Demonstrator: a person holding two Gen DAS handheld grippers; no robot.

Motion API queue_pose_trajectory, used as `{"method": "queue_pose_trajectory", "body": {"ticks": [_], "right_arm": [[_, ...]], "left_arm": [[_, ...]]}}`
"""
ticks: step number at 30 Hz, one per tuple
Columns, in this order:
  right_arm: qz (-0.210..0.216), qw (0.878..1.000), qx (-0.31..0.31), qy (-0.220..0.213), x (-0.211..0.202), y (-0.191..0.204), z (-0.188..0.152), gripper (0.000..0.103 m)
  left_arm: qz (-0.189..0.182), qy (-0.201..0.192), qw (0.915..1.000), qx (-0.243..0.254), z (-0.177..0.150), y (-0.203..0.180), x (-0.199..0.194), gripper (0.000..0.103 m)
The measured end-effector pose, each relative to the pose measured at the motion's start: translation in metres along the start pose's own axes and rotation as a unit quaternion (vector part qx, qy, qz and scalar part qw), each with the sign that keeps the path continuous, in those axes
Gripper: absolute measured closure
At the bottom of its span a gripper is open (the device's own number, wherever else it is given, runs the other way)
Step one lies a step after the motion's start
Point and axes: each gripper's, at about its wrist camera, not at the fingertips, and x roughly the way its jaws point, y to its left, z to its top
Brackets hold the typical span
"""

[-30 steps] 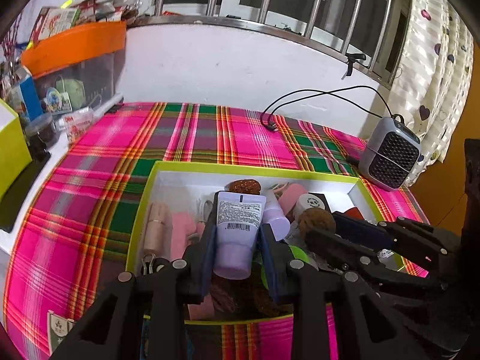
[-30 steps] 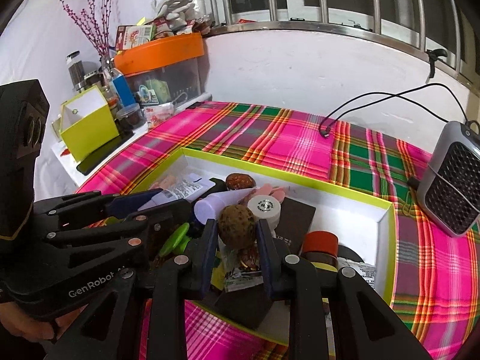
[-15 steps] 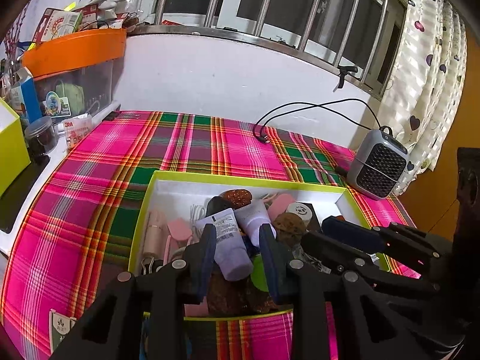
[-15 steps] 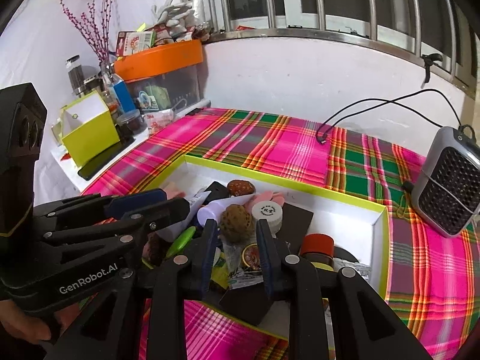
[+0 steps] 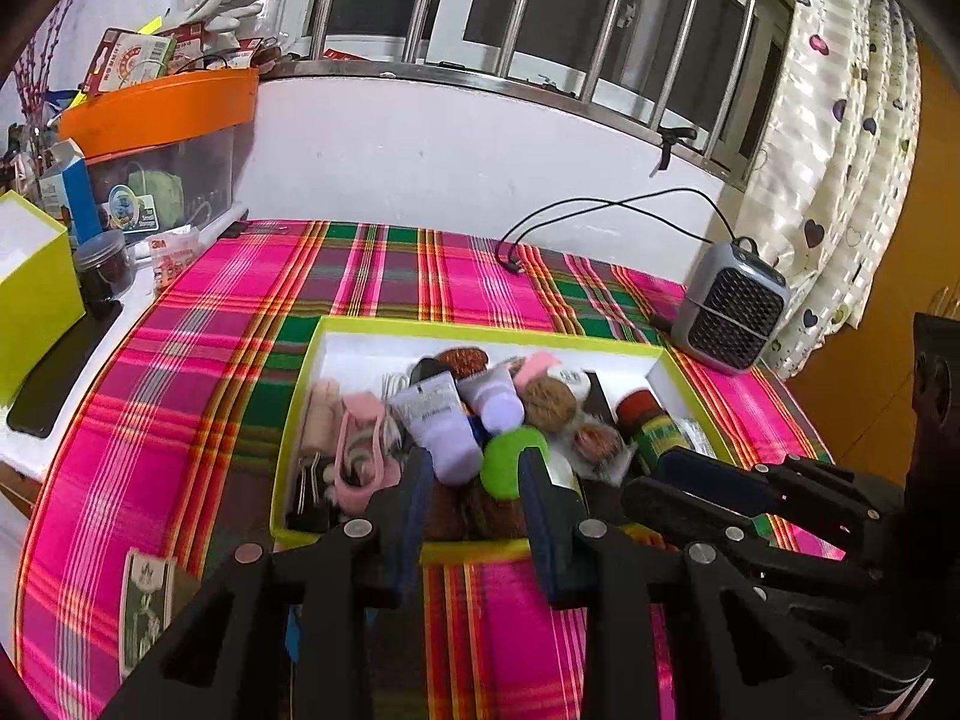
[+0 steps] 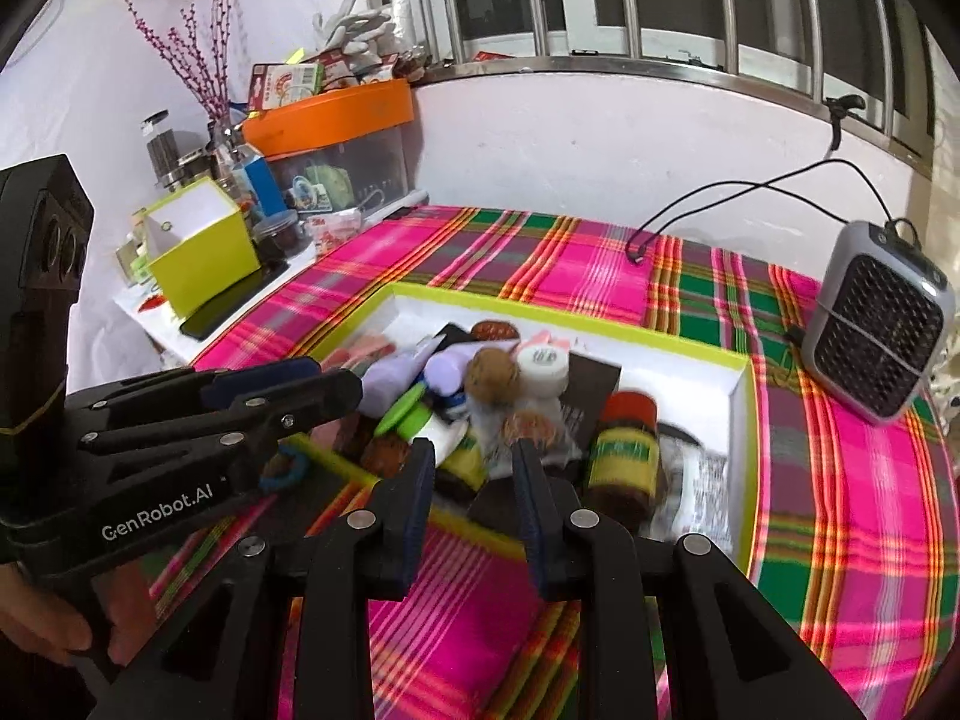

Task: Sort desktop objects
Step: 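Withdraw both open grippers up and away from the box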

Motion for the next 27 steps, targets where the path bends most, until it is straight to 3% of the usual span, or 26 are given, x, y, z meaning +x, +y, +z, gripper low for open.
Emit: {"method": "queue_pose_trajectory", "body": {"ticks": [14, 27], "right_arm": [[0.02, 1.0, 0.001, 0.002, -0.033, 0.011, -0.037, 0.07], [0.031, 0.999, -0.002, 0.005, -0.043, 0.02, -0.055, 0.065]], "left_arm": [[-0.001, 0.018, 0.9997, 0.017, -0.046, -0.029, -0.033, 0.073], [0.0, 0.028, 0.9994, 0.018, -0.067, -0.03, -0.048, 0.073]]}}
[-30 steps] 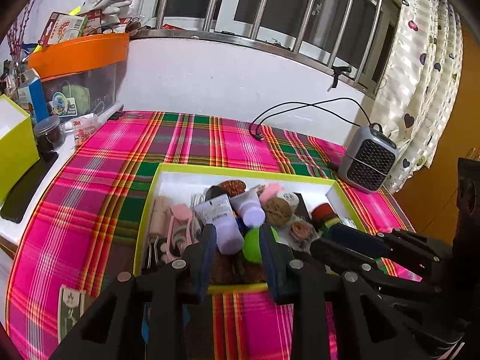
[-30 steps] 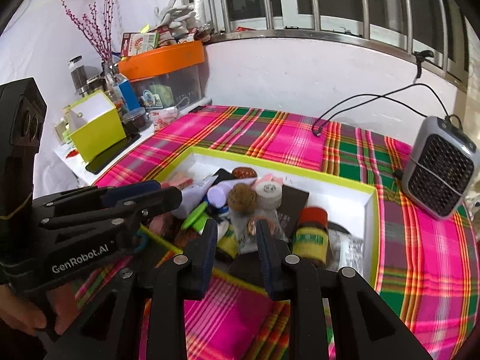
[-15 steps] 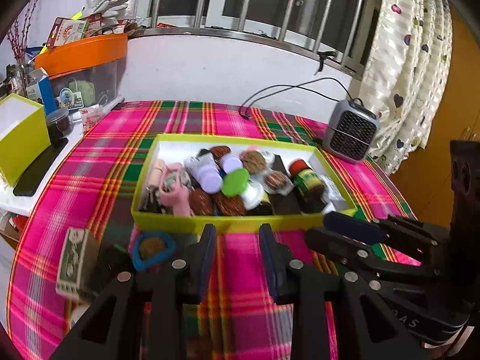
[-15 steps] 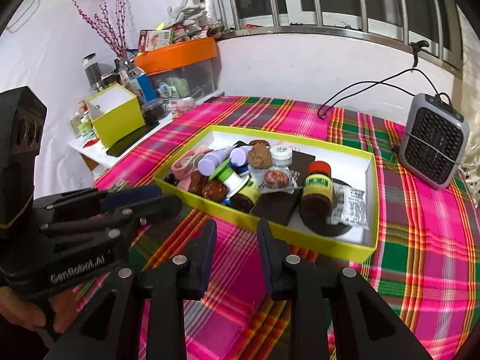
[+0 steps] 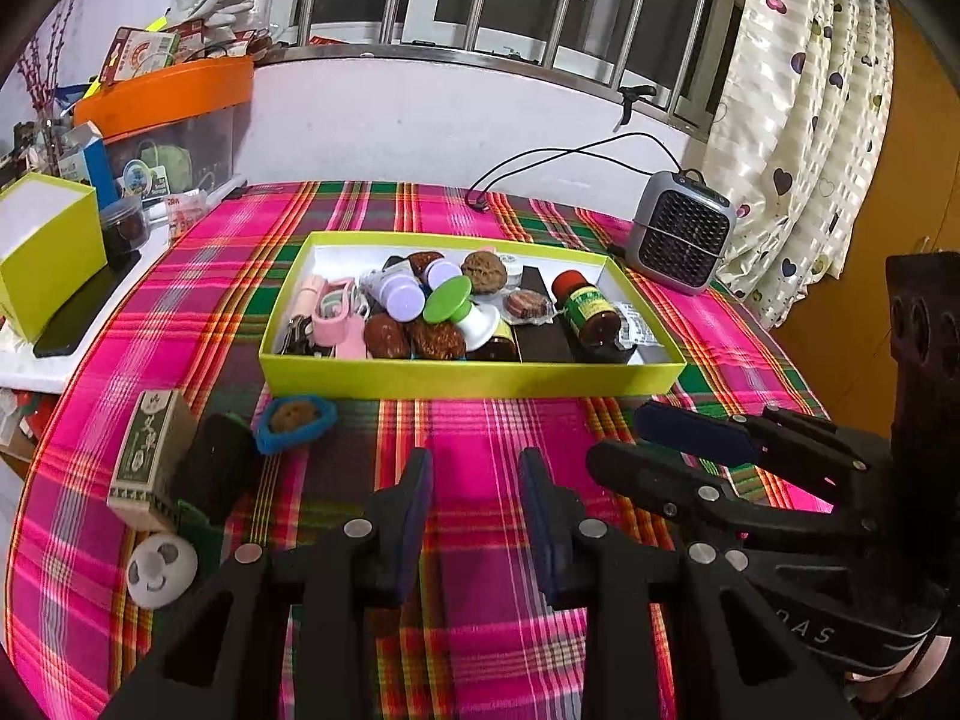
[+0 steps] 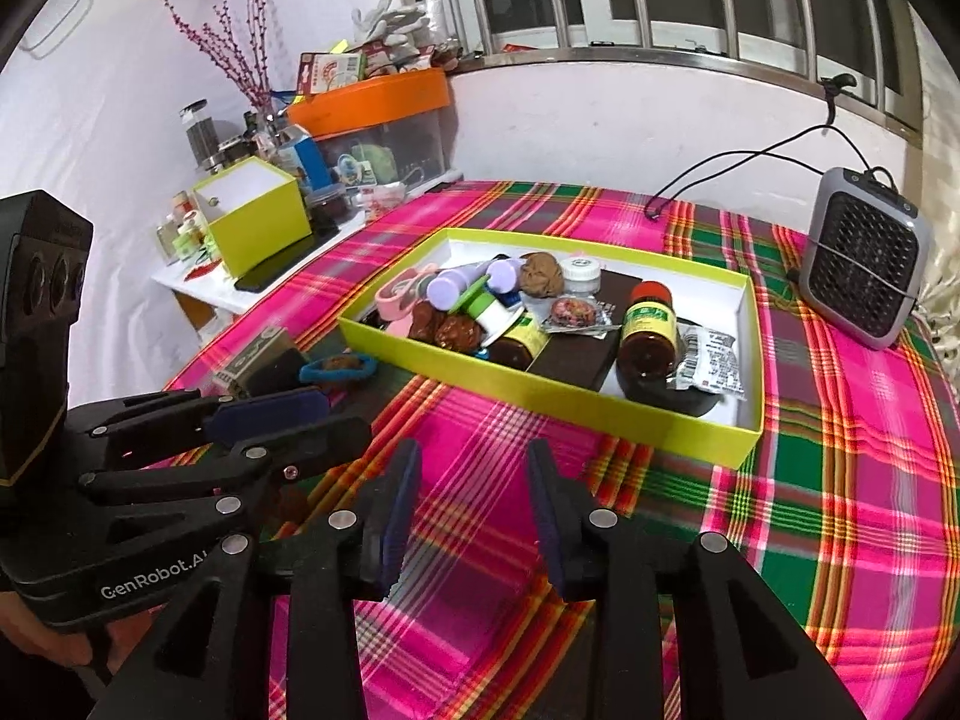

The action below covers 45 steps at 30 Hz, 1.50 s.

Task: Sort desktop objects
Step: 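Withdraw both open grippers up and away from the box, then move the left gripper toward the white panda-face object while the right approaches the brown lump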

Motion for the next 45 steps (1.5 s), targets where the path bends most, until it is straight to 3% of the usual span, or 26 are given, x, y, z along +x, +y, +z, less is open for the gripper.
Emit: {"method": "queue_pose_trajectory", "body": {"ticks": [31, 45], "right_arm": [[0.066, 0.998, -0.009, 0.023, 0.012, 0.024, -0.021, 0.058], [0.094, 0.993, -0.05, 0.047, 0.024, 0.062, -0.029, 0.057]], "left_arm": [[0.025, 0.007, 0.9987, -0.044, -0.036, 0.044, -0.023, 0.073], [0.055, -0.009, 0.9965, -0.063, -0.044, 0.075, -0.044, 0.073]]}}
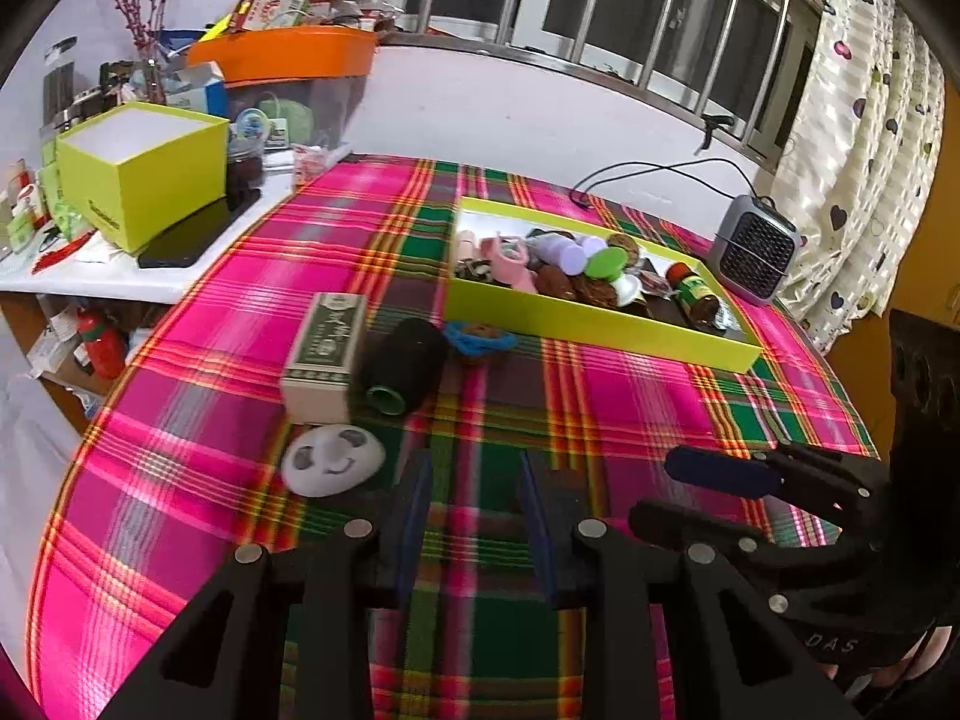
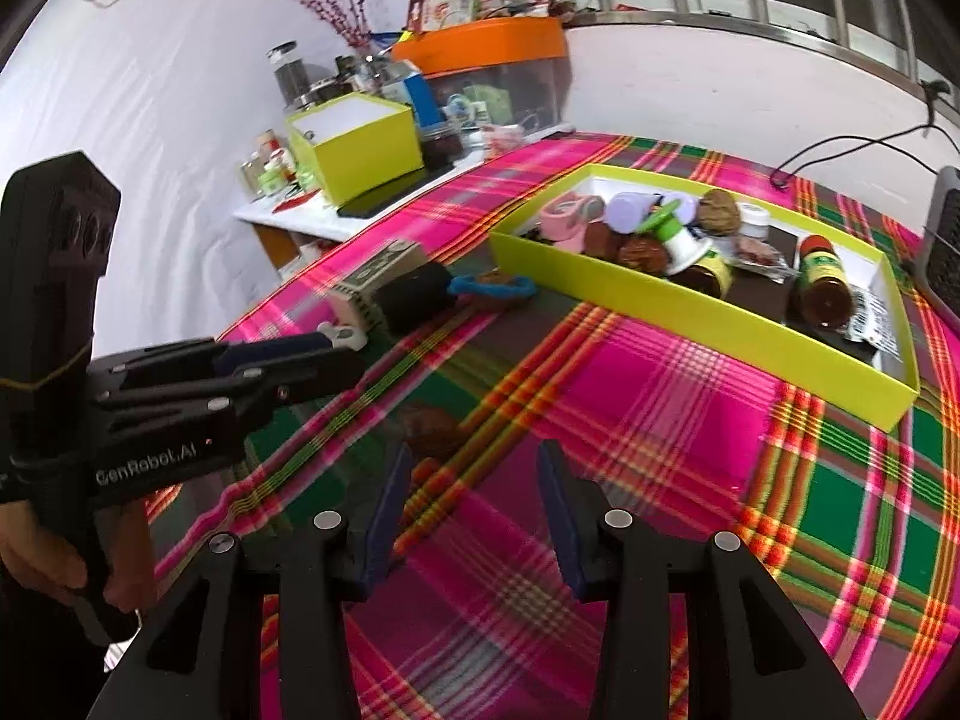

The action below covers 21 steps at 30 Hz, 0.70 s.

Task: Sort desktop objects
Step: 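Move the left gripper toward the white panda-face object while the right approaches the brown lump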

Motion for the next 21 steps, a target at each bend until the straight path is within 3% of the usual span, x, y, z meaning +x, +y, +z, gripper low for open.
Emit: {"method": "queue_pose_trajectory", "body": {"ticks": [21], "right_arm": [[0.006, 0.999, -0.037, 0.031, 0.026, 0.021, 0.004, 0.057]], "left_arm": [[0.037, -0.008, 0.9985, -0.039, 0.003, 0.053, 0.003, 0.073]]}}
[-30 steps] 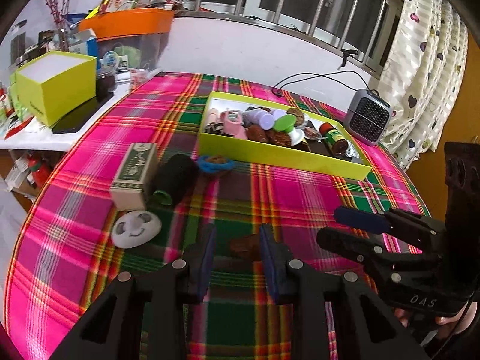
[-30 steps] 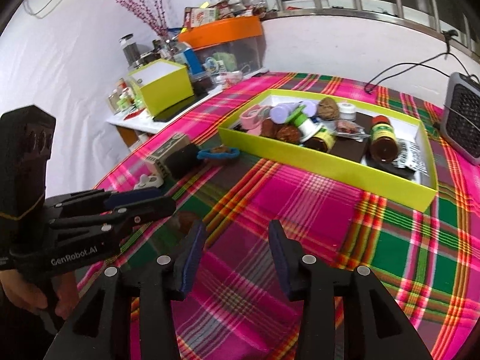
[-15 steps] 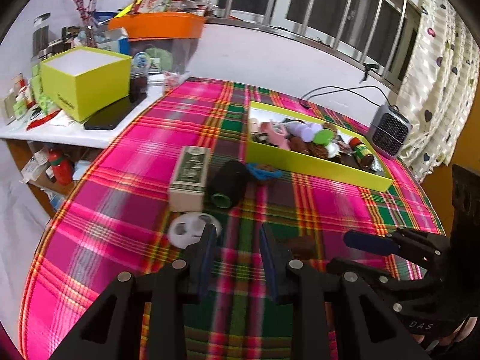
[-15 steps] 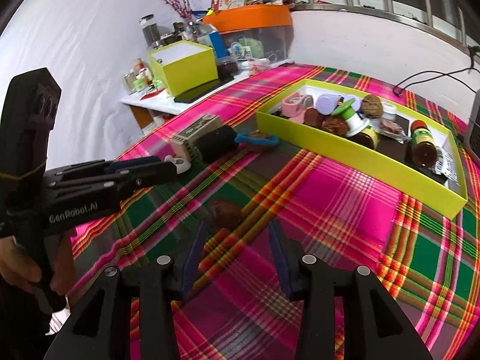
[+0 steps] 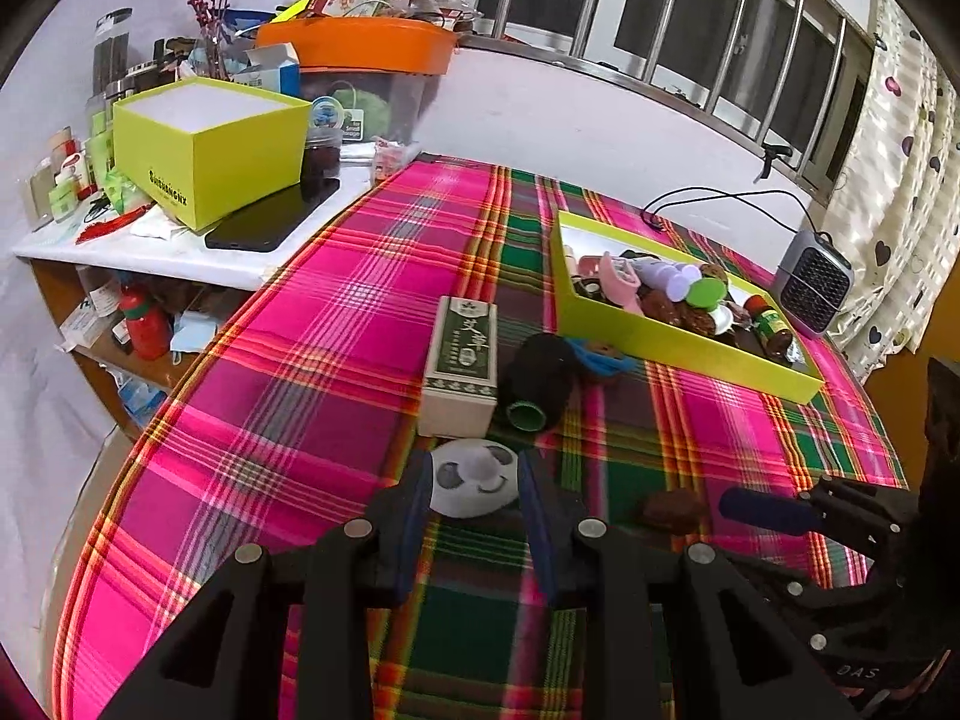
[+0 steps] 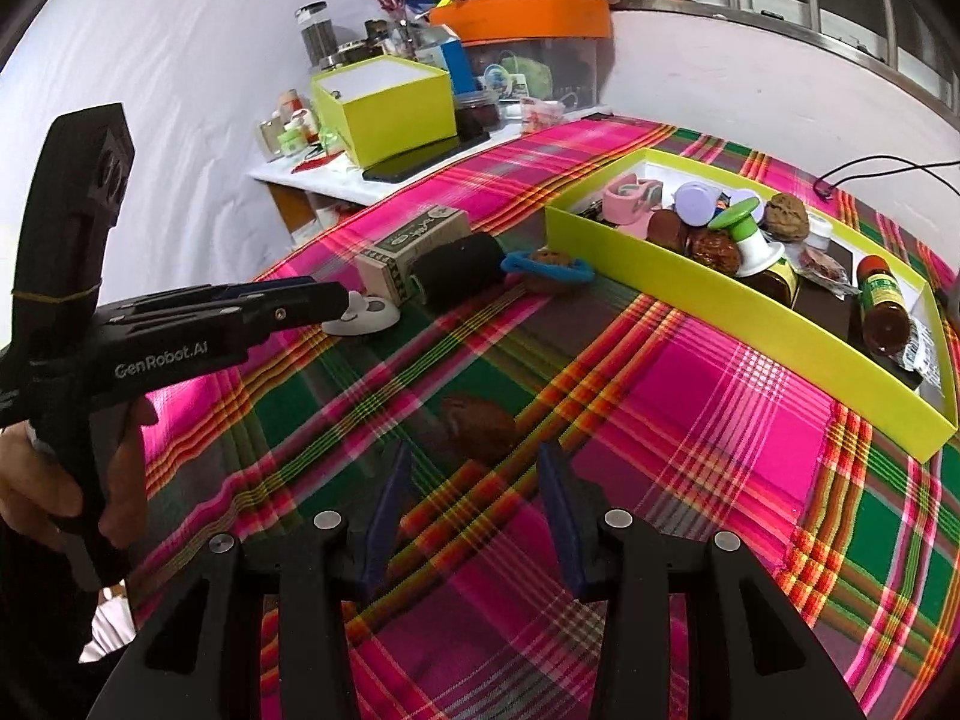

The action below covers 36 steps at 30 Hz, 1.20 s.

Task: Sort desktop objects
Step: 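Move the left gripper toward the white panda-face object while the right approaches the brown lump, then close the left gripper on the panda-face object while the right closes on the brown lump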

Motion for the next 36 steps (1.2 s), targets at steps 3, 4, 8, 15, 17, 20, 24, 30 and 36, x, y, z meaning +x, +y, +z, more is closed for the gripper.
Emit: {"method": "queue_pose_trajectory", "body": {"ticks": [3, 4, 8, 15, 17, 20, 24, 30, 36], "right_arm": [[0.001, 1.0, -0.002, 0.001, 0.002, 0.001, 0.001, 0.057], [0.001, 1.0, -0.002, 0.002, 0.002, 0.0, 0.001, 0.057], [0.0, 1.0, -0.008, 0.002, 0.004, 0.001, 0.003, 0.057], [-0.002, 1.0, -0.024, 0.002, 0.009, 0.004, 0.009, 0.057], [-0.002, 1.0, -0.026, 0.004, 0.011, 0.004, 0.011, 0.057], [-0.001, 0.999, -0.03, 0.009, 0.015, 0.005, 0.012, 0.057], [0.003, 0.999, -0.029, 0.02, 0.018, 0.005, 0.01, 0.057], [0.006, 1.0, -0.014, 0.025, 0.017, 0.0, 0.009, 0.058], [0.003, 0.999, -0.021, 0.025, 0.017, 0.001, 0.01, 0.058]], "left_arm": [[-0.005, 0.005, 1.0, -0.004, 0.003, 0.005, 0.005, 0.073], [-0.008, 0.006, 0.9999, -0.006, 0.004, 0.007, 0.006, 0.073], [-0.016, 0.01, 0.9998, -0.006, 0.006, 0.009, 0.011, 0.073], [-0.023, 0.017, 0.9995, 0.013, 0.004, 0.005, 0.018, 0.07], [-0.024, 0.02, 0.9994, 0.018, 0.003, 0.005, 0.018, 0.069], [-0.023, 0.021, 0.9992, 0.026, 0.002, 0.003, 0.017, 0.069], [-0.037, 0.026, 0.9986, 0.027, -0.002, 0.003, 0.017, 0.069], [-0.05, 0.027, 0.9976, 0.039, -0.003, -0.001, 0.014, 0.069], [-0.046, 0.025, 0.9974, 0.049, 0.001, -0.001, 0.02, 0.068]]}}
